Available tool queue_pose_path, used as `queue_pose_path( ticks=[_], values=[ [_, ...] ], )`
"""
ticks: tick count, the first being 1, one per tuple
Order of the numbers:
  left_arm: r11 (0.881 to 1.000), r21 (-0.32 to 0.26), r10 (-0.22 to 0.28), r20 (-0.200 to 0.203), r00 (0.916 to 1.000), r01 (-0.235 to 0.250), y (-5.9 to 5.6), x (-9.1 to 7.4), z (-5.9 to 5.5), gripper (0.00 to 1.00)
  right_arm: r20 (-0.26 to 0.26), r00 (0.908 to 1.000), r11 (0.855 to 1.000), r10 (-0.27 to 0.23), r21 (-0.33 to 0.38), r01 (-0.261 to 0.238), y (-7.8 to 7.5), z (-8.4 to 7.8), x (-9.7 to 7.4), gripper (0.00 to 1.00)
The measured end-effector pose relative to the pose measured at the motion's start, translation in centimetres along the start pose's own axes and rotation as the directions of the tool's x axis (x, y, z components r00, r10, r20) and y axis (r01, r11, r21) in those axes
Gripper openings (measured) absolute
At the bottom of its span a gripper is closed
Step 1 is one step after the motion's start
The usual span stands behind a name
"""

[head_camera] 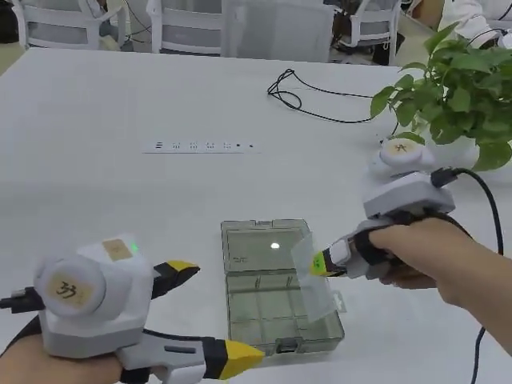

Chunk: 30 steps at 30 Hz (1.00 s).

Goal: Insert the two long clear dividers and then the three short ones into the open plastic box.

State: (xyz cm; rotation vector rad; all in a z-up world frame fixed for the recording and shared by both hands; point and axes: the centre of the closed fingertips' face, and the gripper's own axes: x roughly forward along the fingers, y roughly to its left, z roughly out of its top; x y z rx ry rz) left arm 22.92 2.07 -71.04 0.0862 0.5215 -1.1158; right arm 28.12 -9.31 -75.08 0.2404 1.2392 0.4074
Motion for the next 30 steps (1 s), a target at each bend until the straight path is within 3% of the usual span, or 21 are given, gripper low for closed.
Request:
queue_pose_path(
  ticks=[5, 10, 19, 30],
  values=[
    [1.0, 0.007, -0.016, -0.002, 0.9999, 0.016, 0.3, 0.1, -0.6, 0.93, -0.033, 0.9988, 0.999, -0.034, 0.027, 0.035, -0.4, -0.7, 0.8, 0.07],
    [1.0, 0.004, -0.024, -0.011, 0.9996, 0.024, 0.7, 0.1, -1.4, 0.93, -0.049, 0.9973, 0.996, -0.055, 0.061, 0.058, -1.2, -0.4, 1.7, 0.07],
    [0.999, -0.004, -0.035, 0.011, 0.9993, 0.035, 0.8, 0.2, -1.3, 0.92, -0.07, 0.9922, 0.992, -0.103, 0.064, 0.107, -1.6, -0.6, 2.3, 0.07],
    [0.999, -0.025, -0.038, 0.035, 0.9987, 0.039, 0.7, 0.3, -1.2, 0.92, -0.077, 0.9894, 0.989, -0.123, 0.075, 0.129, -2.0, -1.4, 3.3, 0.07]
  ],
)
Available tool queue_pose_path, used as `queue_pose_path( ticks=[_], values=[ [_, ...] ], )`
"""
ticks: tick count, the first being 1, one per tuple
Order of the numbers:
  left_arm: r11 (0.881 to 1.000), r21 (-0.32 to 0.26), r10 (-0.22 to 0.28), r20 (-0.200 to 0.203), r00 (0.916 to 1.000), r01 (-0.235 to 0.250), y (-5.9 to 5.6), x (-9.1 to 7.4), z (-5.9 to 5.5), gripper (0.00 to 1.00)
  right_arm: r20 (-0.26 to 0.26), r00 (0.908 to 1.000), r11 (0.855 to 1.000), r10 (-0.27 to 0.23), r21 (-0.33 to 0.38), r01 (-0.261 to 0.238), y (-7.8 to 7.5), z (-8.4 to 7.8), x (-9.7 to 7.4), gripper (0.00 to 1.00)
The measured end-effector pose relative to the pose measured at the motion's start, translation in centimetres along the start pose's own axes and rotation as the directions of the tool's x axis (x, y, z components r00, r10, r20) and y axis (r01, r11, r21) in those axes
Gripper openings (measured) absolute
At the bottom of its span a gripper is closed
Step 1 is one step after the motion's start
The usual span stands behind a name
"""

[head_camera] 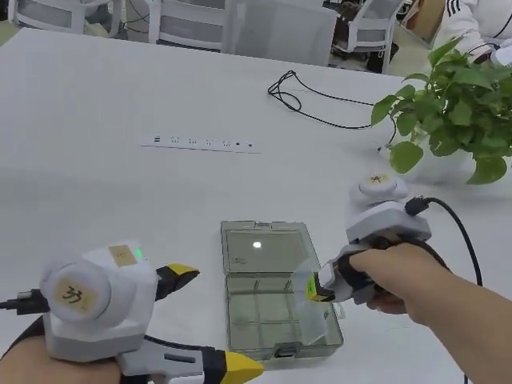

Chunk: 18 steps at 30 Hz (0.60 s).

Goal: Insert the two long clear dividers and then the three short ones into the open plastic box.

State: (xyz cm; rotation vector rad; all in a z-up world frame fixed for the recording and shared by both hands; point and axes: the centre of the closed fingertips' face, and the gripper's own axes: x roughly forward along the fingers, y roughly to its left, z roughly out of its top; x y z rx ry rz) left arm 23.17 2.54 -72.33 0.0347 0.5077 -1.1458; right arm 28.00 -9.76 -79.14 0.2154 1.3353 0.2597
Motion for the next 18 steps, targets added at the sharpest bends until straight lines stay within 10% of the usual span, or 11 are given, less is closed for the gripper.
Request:
queue_pose_path(
  ticks=[18],
  values=[
    [1.0, -0.024, -0.009, 0.01, 0.9999, 0.009, -0.46, 0.15, -0.04, 0.92, 0.009, 0.9999, 1.0, -0.006, 0.021, 0.006, -0.27, -0.36, 0.85, 0.07]
  ],
)
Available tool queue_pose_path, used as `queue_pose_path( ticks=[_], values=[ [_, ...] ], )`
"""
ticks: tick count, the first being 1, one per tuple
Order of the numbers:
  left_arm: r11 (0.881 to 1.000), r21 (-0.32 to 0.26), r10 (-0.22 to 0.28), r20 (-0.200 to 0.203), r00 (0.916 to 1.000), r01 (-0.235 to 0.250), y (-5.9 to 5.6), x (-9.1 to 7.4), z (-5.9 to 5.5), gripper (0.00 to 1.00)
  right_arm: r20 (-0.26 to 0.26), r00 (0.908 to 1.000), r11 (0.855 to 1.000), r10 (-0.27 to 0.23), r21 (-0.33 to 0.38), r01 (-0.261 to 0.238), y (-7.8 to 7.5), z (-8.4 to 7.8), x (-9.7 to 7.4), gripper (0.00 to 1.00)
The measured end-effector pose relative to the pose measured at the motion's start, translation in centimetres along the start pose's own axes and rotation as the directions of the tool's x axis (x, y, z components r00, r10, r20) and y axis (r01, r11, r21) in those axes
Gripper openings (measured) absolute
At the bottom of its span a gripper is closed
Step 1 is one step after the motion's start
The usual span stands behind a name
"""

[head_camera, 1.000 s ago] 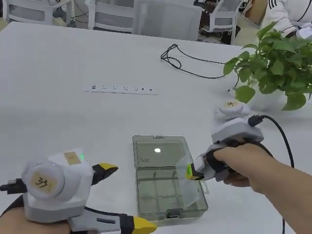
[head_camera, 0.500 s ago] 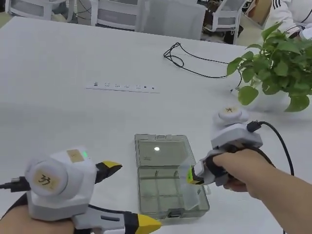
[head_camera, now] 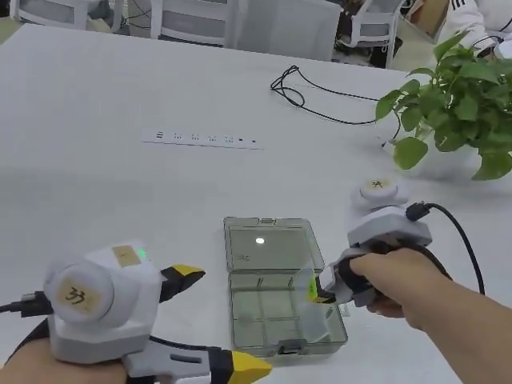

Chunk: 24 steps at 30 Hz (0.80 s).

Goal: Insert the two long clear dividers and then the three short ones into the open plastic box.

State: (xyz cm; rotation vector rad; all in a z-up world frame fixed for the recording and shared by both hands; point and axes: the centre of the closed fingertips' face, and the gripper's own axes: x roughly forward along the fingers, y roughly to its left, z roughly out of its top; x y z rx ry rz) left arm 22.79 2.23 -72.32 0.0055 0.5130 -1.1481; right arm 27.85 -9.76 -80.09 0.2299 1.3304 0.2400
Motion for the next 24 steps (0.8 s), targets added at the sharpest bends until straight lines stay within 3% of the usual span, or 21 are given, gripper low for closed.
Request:
queue_pose_path(
  ticks=[11, 15, 24],
  values=[
    [1.0, -0.006, -0.001, -0.001, 1.0, 0.001, 0.1, 0.1, -0.1, 0.91, -0.011, 0.9999, 1.0, -0.009, -0.023, 0.009, 0.4, -0.1, 0.2, 0.07],
    [1.0, -0.006, -0.003, -0.007, 1.0, 0.003, 0.0, 0.1, -0.3, 0.92, -0.022, 0.9989, 0.995, -0.04, -0.097, 0.038, 0.6, -0.2, 0.5, 0.07],
    [1.0, -0.011, 0.003, -0.011, 0.9999, -0.003, 0.0, 0.1, -0.4, 0.91, -0.03, 0.998, 0.987, -0.055, -0.155, 0.05, 0.7, -0.2, 1.1, 0.07]
  ],
)
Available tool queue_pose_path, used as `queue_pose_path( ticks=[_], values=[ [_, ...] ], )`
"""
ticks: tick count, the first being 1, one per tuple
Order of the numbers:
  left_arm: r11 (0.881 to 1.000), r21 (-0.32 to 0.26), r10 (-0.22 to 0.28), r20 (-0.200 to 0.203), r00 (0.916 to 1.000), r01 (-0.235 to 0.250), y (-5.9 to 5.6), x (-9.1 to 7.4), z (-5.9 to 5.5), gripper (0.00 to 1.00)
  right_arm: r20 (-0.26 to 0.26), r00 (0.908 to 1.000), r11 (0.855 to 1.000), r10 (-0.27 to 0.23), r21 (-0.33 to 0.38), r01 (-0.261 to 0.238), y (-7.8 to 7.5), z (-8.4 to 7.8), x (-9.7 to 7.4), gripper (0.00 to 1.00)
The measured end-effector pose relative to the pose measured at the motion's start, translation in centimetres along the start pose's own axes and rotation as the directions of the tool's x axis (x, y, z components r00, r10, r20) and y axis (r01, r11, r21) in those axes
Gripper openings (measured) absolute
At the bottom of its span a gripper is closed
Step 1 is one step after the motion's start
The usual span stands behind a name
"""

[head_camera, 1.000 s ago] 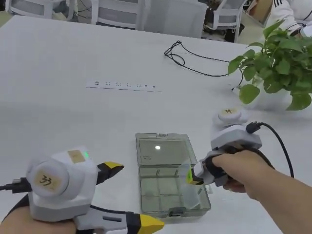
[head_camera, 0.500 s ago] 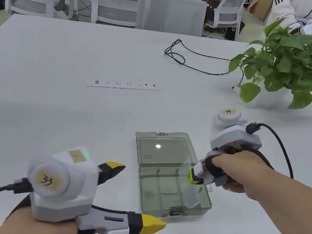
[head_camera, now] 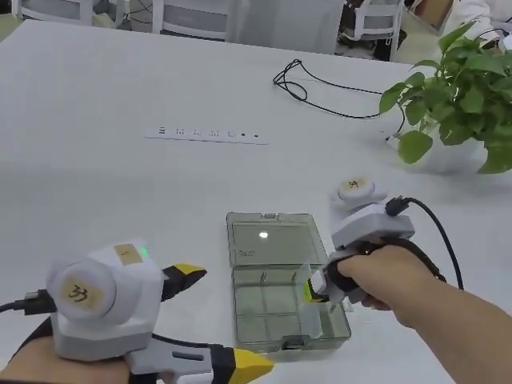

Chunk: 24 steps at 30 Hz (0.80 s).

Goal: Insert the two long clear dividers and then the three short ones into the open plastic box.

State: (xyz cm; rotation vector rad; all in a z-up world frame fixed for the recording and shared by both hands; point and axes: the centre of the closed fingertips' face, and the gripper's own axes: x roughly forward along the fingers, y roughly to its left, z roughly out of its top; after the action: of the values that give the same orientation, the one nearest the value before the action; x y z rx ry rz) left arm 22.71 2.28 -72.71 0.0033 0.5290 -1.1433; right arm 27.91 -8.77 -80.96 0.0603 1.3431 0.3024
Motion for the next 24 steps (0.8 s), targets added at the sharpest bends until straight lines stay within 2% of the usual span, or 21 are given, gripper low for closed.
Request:
queue_pose_path(
  ticks=[7, 24],
  values=[
    [1.0, -0.005, 0.002, 0.0, 1.0, -0.002, -0.04, -0.05, -0.11, 0.91, 0.002, 0.9999, 0.999, 0.012, 0.038, -0.012, -0.28, 0.44, -0.53, 0.07],
    [1.0, -0.015, -0.004, 0.004, 1.0, 0.004, -0.18, 0.01, -0.33, 0.91, 0.0, 0.9999, 0.998, 0.012, 0.054, -0.012, -0.39, 0.27, -0.67, 0.06]
  ],
)
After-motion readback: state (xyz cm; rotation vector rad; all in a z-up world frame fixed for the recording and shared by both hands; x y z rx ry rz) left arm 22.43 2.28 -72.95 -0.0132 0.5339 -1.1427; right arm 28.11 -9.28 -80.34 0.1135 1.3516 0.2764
